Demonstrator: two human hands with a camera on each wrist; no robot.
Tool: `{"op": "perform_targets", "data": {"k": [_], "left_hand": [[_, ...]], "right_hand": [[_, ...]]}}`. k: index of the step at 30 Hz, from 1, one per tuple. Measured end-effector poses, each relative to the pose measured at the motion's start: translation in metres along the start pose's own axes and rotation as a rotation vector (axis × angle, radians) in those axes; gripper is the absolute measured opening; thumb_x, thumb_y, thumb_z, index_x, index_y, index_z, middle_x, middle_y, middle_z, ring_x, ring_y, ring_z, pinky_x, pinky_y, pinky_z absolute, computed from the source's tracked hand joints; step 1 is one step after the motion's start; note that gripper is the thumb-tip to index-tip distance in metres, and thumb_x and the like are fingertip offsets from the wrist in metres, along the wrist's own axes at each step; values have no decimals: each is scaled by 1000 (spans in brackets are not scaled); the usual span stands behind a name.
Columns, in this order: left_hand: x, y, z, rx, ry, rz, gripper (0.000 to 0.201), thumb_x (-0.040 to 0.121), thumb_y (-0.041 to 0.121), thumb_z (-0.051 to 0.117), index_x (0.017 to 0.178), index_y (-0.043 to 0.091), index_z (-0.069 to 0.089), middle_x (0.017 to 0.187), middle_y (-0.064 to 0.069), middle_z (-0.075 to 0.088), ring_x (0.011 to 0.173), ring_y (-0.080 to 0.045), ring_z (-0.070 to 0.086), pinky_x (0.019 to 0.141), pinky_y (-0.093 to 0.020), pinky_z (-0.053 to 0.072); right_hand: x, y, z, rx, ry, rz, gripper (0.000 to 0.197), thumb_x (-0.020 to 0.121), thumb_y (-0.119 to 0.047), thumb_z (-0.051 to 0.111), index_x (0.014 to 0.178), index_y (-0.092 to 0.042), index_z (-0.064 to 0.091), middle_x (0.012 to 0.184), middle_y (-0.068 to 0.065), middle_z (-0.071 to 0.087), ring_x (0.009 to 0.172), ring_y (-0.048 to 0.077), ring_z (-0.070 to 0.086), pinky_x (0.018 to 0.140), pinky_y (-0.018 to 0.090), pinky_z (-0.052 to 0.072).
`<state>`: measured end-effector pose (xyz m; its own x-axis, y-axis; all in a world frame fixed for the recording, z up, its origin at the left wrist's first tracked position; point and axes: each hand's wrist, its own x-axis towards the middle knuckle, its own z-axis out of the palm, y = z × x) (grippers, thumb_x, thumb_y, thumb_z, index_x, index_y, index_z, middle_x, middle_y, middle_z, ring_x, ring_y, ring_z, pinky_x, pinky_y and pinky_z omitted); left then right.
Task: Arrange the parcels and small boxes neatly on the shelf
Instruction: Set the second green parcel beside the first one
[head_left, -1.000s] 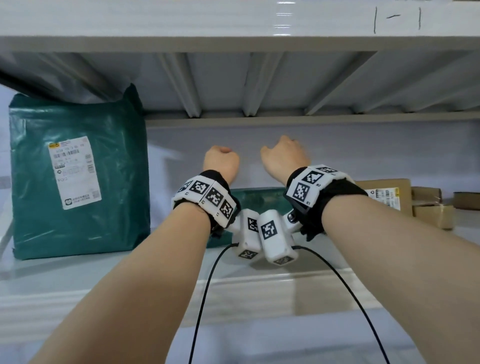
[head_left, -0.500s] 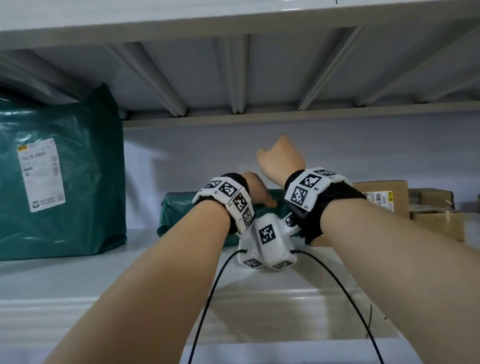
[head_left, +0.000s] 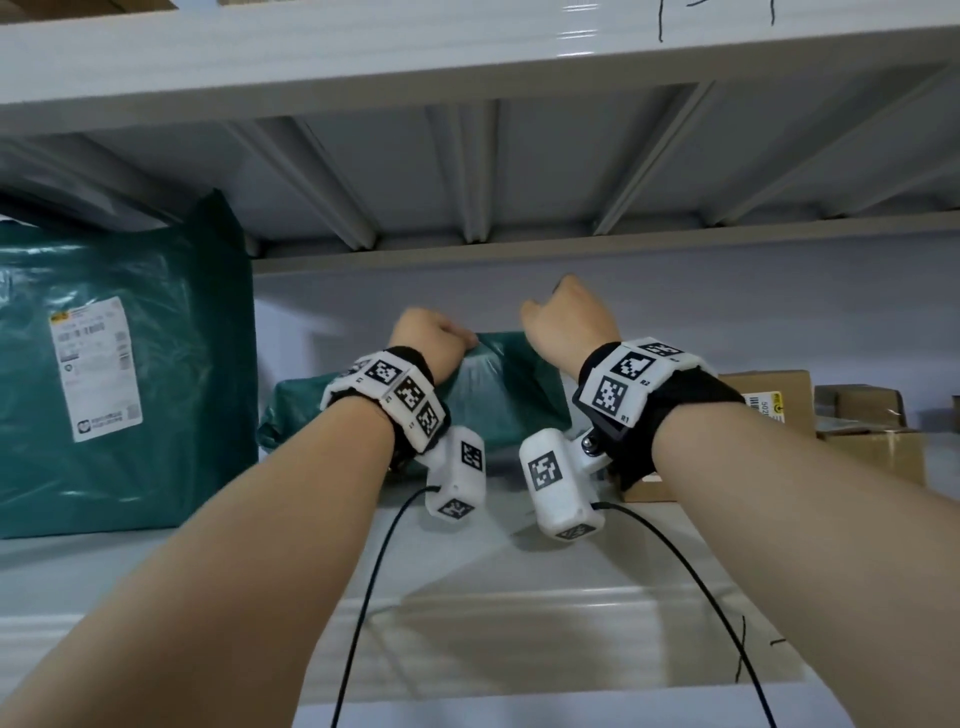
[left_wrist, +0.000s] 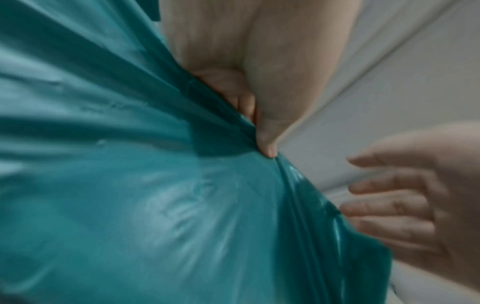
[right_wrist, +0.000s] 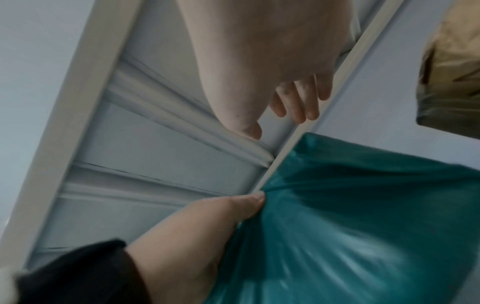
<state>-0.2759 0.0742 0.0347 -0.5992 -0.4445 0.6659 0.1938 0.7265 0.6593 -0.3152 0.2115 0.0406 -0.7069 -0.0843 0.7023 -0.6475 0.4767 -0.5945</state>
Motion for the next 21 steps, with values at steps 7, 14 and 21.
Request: {"op": "perform_targets", "data": {"k": [7, 14, 21], "left_hand": [[5, 23, -61, -295, 229, 10, 22, 85, 18, 67, 101, 4, 74, 89, -9, 69, 82, -16, 62, 80, -23, 51], [11, 17, -98, -371, 284, -50, 41, 86, 28, 63, 118, 3, 65, 122, -13, 67, 90, -11, 51, 75, -20, 43], [15, -15, -118, -545, 379, -371, 51, 76, 36, 69, 113, 1, 60, 103, -7, 66, 95, -25, 64, 93, -34, 52]], "right_hand": [[-8, -24, 0, 44, -2, -18, 53, 98, -43, 31, 130, -3, 47, 125, 23, 54, 114, 38, 53, 97, 42, 44], [-14, -62, -8, 169, 168, -145, 48, 100, -30, 25, 144, -12, 31, 129, 24, 48, 117, 40, 44, 94, 45, 40], [-19, -61, -1, 68, 243, -84, 53, 98, -44, 31, 135, -8, 41, 138, 18, 39, 126, 37, 40, 105, 46, 35]]}}
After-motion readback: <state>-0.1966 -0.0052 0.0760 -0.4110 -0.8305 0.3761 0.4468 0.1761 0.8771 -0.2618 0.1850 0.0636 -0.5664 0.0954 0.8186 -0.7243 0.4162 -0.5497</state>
